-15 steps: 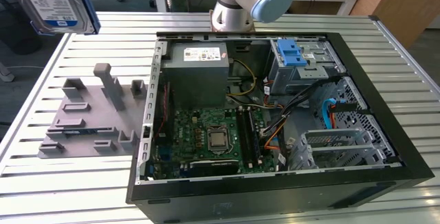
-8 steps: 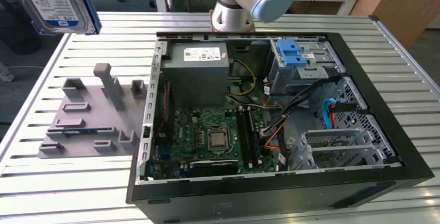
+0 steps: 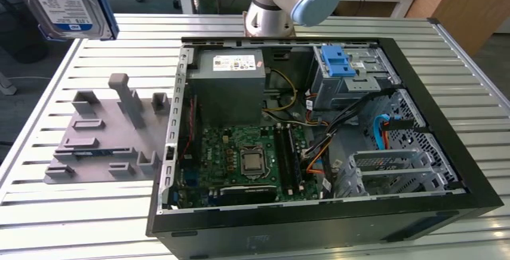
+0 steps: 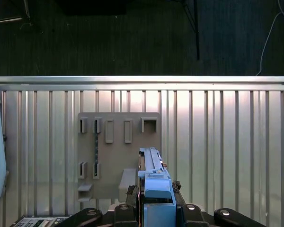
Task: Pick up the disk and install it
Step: 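Pick up the disk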
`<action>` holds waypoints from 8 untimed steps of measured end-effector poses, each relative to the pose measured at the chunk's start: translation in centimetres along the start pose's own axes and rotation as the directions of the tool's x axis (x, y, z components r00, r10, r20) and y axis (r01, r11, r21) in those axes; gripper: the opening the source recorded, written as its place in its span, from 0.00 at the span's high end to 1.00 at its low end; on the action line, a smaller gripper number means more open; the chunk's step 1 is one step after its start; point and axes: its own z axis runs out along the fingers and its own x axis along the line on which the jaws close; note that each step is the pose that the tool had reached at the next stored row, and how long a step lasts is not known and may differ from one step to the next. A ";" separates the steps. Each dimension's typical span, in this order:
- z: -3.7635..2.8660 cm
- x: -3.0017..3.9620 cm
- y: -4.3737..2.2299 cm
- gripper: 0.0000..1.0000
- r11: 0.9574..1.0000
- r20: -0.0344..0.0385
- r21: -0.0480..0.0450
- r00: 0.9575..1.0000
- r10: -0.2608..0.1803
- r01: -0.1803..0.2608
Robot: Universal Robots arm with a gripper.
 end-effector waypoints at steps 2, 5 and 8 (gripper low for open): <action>0.00 0.00 -0.11 0.64 1.000 0.000 0.000 1.000 0.000 0.000; 0.01 0.01 -0.29 0.64 1.000 0.000 0.000 1.000 0.000 0.000; 0.01 0.04 -0.50 0.64 1.000 0.000 0.000 1.000 0.000 0.000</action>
